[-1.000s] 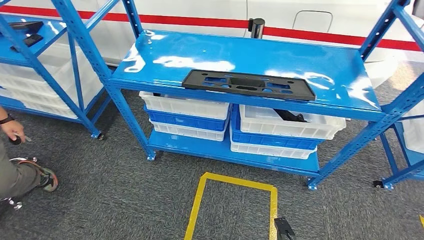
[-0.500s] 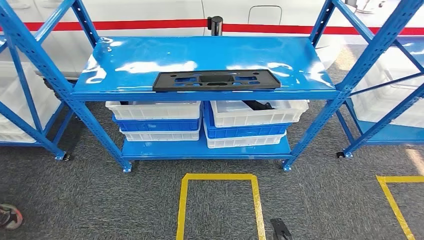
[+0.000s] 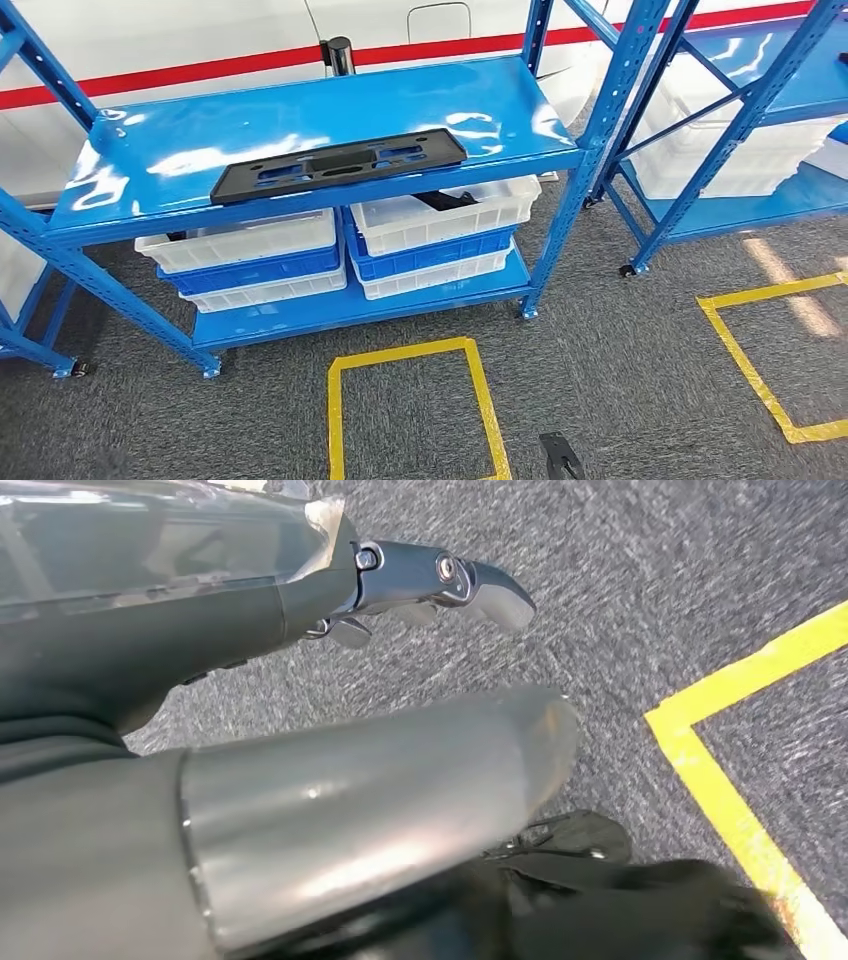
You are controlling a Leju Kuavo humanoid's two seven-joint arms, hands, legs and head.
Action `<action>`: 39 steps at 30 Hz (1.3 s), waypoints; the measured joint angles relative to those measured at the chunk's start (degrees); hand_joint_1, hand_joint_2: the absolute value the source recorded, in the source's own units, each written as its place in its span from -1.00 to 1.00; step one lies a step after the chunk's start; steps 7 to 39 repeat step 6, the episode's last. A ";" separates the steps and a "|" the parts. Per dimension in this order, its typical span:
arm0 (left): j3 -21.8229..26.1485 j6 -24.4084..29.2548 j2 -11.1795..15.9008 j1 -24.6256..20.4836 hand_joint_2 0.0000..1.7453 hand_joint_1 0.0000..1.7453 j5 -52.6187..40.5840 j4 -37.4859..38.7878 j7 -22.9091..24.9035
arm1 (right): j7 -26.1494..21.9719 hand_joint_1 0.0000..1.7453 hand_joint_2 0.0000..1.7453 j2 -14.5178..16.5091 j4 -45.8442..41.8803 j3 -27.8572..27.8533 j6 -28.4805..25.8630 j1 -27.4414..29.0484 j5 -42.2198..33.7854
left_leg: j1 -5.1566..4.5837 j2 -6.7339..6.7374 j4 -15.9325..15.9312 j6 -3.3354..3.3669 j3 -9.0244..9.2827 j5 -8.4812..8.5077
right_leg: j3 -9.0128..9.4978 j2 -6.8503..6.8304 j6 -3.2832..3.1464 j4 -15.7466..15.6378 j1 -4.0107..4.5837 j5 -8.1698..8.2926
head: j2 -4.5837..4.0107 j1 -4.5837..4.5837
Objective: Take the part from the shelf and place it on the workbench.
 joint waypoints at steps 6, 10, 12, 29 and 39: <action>0.32 -0.02 0.23 0.21 -1.00 -1.00 0.05 0.00 -0.02 | 0.18 -1.00 -1.00 0.09 0.01 0.30 0.13 0.04 0.00 | -0.28 -0.36 -13.36 1.57 5.13 8.65 | 0.33 1.61 0.09 0.12 0.77 -0.03 | 0.01 0.04; 0.32 -0.02 0.23 0.21 -1.00 -1.00 0.05 0.00 -0.02 | 0.18 -1.00 -1.00 0.09 0.01 0.30 0.13 0.04 0.00 | -0.28 -0.36 -13.36 1.57 5.13 8.65 | 0.33 1.61 0.09 0.12 0.77 -0.03 | 0.01 0.04; 0.32 -0.02 0.23 0.21 -1.00 -1.00 0.05 0.00 -0.02 | 0.18 -1.00 -1.00 0.09 0.01 0.30 0.13 0.04 0.00 | -0.28 -0.36 -13.36 1.57 5.13 8.65 | 0.33 1.61 0.09 0.12 0.77 -0.03 | 0.01 0.04; 0.32 -0.02 0.23 0.21 -1.00 -1.00 0.05 0.00 -0.02 | 0.18 -1.00 -1.00 0.09 0.01 0.30 0.13 0.04 0.00 | -0.28 -0.36 -13.36 1.57 5.13 8.65 | 0.33 1.61 0.09 0.12 0.77 -0.03 | 0.01 0.04; 0.32 -0.02 0.23 0.21 -1.00 -1.00 0.05 0.00 -0.02 | 0.18 -1.00 -1.00 0.09 0.01 0.30 0.13 0.04 0.00 | -0.28 -0.36 -13.36 1.57 5.13 8.65 | 0.33 1.61 0.09 0.12 0.77 -0.03 | 0.01 0.04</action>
